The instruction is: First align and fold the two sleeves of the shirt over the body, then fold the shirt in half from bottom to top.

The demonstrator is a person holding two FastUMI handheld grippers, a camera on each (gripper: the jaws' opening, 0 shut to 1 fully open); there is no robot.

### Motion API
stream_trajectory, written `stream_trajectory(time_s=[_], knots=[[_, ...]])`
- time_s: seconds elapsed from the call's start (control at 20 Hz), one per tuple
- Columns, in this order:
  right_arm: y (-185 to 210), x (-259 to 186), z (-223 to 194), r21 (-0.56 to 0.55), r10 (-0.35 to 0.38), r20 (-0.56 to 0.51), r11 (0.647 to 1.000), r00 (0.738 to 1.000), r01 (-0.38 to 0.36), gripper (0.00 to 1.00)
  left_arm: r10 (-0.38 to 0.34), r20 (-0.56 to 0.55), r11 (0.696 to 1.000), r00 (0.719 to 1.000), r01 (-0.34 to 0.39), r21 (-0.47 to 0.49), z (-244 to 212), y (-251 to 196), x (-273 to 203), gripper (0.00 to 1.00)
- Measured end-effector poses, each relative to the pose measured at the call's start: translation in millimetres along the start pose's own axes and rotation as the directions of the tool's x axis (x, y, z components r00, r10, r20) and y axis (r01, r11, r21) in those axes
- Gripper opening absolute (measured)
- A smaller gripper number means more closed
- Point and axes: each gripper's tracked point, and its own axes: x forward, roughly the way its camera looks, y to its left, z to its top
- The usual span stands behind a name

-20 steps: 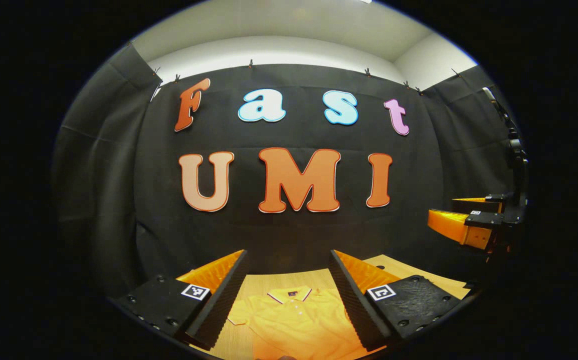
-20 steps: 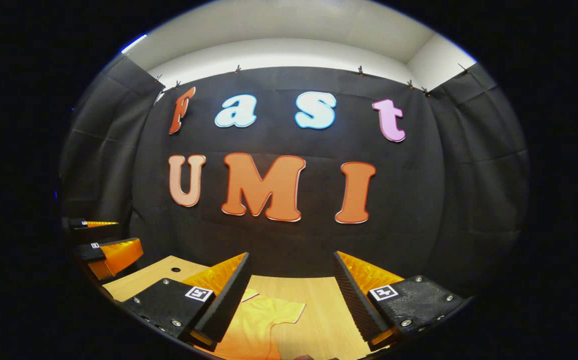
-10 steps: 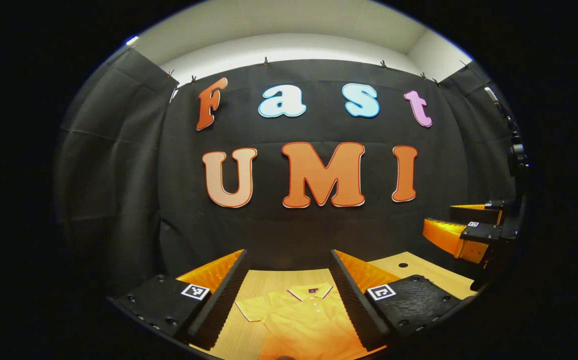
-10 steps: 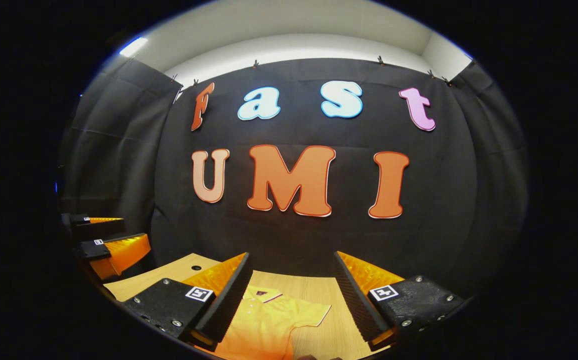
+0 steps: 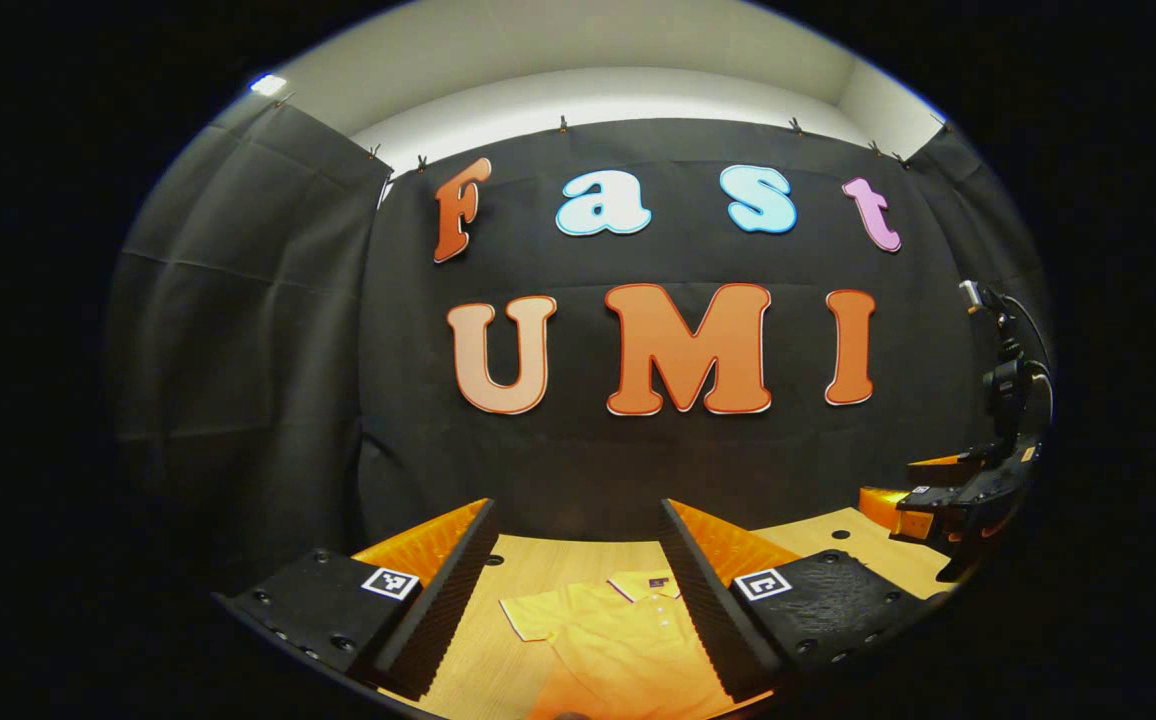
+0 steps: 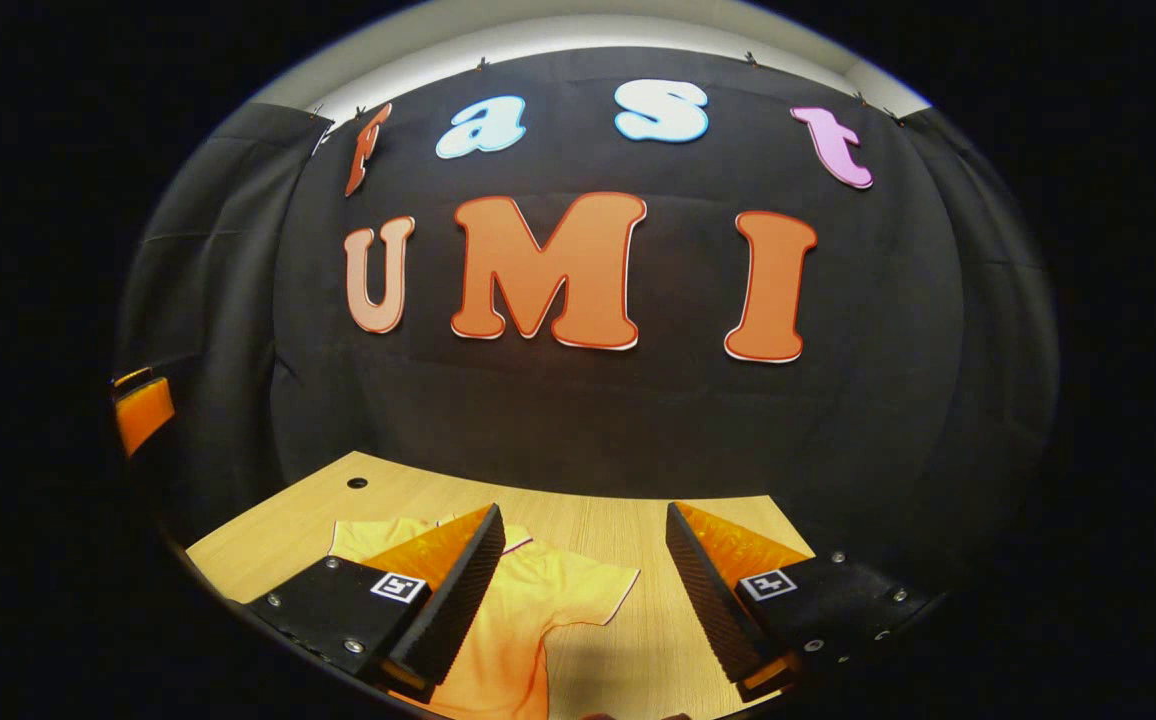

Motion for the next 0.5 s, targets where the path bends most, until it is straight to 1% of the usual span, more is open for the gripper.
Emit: stream_trajectory(time_s=[0.05, 0.1, 0.3, 0.4, 0.5], knots=[[-4, 9, -7, 0.006, 0.013, -0.028, 1.000, 1.000, -0.012, 1.00, 0.018, -0.004, 1.000, 1.000, -0.018, 0.006, -2, 2, -2, 0.99], [-7, 18, -16, 0.010, 0.022, -0.064, 1.000, 0.998, -0.021, 0.98, 0.037, -0.006, 0.999, 0.999, -0.037, 0.013, -2, 4, -6, 0.99], [-17, 51, -50, -0.005, 0.039, -0.189, 0.999, 0.981, -0.041, 0.99, 0.116, -0.019, 0.993, 0.993, -0.115, 0.038, -9, 10, -15, 0.99], [-15, 64, -65, -0.010, 0.055, -0.244, 0.998, 0.968, -0.059, 0.98, 0.154, -0.028, 0.987, 0.988, -0.152, 0.052, -14, 11, -23, 0.97], [-15, 75, -83, -0.008, 0.064, -0.307, 0.998, 0.949, -0.070, 0.98, 0.177, -0.040, 0.983, 0.983, -0.175, 0.054, -21, 9, -30, 0.97]])
